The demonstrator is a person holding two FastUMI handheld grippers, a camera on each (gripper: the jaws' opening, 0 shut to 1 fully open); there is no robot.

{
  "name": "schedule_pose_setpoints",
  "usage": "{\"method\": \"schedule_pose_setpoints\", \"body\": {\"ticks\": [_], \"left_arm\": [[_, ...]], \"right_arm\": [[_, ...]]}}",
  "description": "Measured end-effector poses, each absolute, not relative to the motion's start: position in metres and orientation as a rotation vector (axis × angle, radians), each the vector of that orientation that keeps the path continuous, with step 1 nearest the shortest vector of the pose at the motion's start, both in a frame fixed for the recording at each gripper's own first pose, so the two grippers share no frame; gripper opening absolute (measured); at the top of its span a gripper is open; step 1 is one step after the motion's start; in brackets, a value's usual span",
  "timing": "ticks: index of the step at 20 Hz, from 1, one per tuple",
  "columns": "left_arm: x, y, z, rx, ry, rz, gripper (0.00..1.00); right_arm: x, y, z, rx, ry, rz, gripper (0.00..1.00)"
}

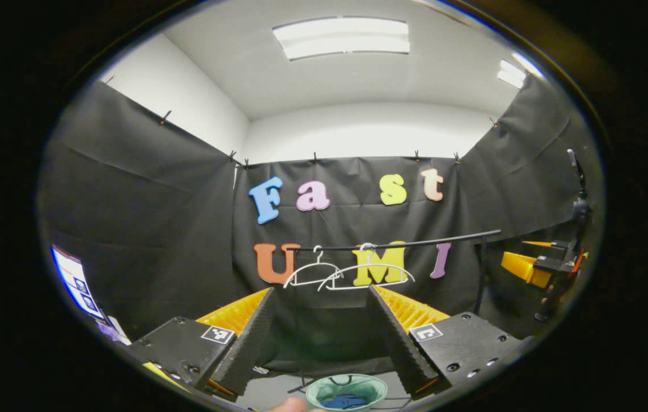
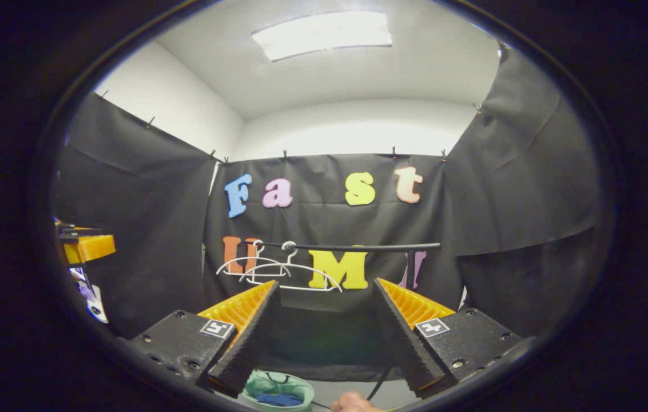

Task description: Grasp the clothes on the hanger with both hands and then place them into the laundry hamper below.

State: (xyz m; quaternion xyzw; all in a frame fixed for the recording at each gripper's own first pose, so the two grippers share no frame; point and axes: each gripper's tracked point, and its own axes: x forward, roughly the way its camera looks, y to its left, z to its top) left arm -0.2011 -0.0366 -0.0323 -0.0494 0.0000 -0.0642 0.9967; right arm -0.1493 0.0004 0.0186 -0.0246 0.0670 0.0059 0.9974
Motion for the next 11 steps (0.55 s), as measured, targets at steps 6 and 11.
{"method": "schedule_pose_setpoints", "body": {"ticks": [6, 11], "left_arm": [[-0.190, -0.027, -0.042, -0.065, -0.005, -0.145, 0.99], [-0.178, -0.032, -0.037, -0.080, -0.038, -0.188, 0.98]], "right_arm": [[-0.148, 0.006, 0.015, -0.063, 0.123, -0.017, 0.99], [-0.147, 0.006, 0.021, -0.083, 0.113, -0.028, 1.00]]}}
